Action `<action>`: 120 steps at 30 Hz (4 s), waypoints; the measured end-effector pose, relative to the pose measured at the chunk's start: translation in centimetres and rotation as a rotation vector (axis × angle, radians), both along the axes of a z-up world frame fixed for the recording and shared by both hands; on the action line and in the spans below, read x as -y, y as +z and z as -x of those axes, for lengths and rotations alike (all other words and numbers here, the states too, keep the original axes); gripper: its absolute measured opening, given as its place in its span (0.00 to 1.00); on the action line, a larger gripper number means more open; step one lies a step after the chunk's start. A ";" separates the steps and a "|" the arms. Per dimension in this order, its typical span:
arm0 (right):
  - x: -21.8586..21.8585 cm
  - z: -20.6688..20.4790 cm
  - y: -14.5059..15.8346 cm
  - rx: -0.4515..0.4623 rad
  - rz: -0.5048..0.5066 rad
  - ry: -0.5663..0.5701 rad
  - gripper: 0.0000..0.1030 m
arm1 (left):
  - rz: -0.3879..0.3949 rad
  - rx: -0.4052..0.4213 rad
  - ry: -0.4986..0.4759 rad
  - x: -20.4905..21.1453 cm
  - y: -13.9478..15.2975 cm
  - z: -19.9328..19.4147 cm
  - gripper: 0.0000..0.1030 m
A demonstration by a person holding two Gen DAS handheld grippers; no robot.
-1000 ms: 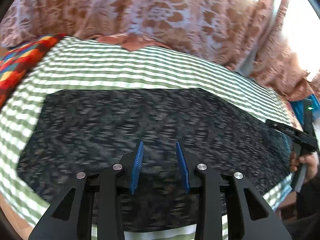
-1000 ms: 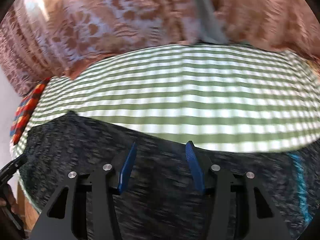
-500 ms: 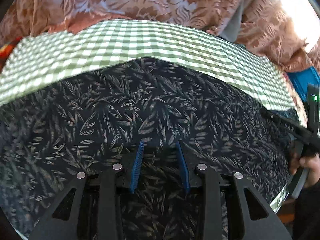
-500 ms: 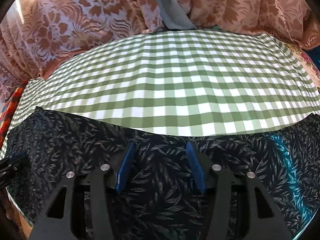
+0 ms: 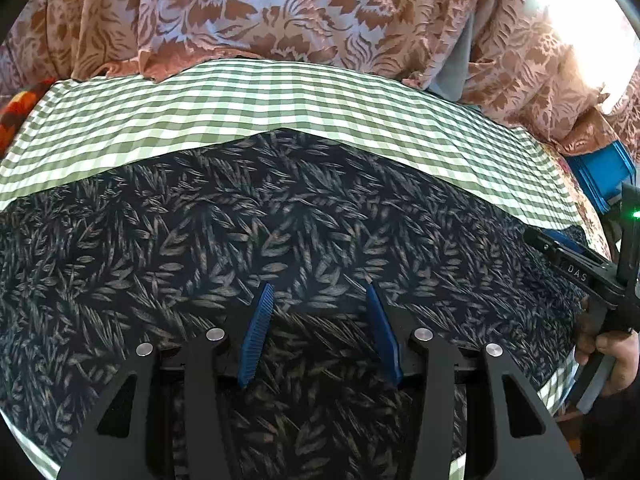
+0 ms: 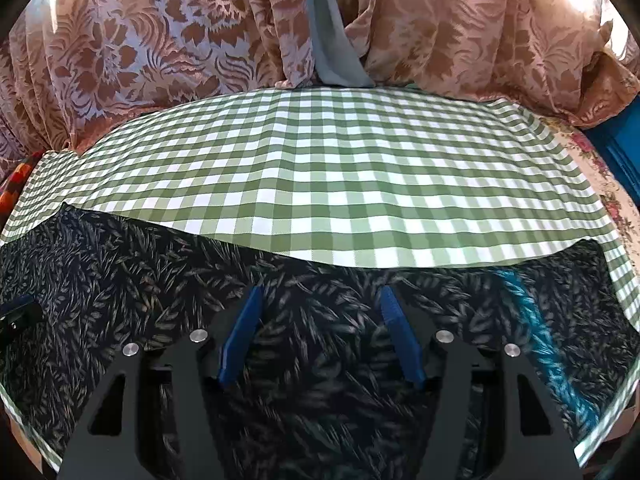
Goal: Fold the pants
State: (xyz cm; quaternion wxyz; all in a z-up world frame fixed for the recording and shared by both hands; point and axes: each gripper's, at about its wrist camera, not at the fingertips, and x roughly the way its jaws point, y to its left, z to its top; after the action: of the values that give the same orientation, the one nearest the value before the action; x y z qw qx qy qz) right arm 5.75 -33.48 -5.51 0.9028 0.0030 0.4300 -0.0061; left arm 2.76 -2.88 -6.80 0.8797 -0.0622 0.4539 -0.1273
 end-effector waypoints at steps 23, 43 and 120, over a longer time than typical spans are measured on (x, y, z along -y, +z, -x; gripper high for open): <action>22.2 12.5 2.5 0.010 -0.416 -0.438 0.50 | 0.022 -0.014 -0.018 0.5 -0.7 0.3 0.54; 31.9 12.1 -3.5 0.091 -0.817 -0.651 0.17 | 0.085 -0.029 -0.017 -0.2 -0.4 0.3 0.66; 2.8 8.8 0.5 -0.134 -0.322 0.178 0.44 | 0.402 -0.271 -0.035 -4.0 -1.9 -2.7 0.11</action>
State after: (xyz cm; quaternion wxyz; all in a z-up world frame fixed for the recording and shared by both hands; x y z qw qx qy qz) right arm -3.08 -36.31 -5.03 0.8569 0.1090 0.4833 0.1423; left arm 5.48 1.15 -8.65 0.7784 -0.2448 0.5342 -0.2208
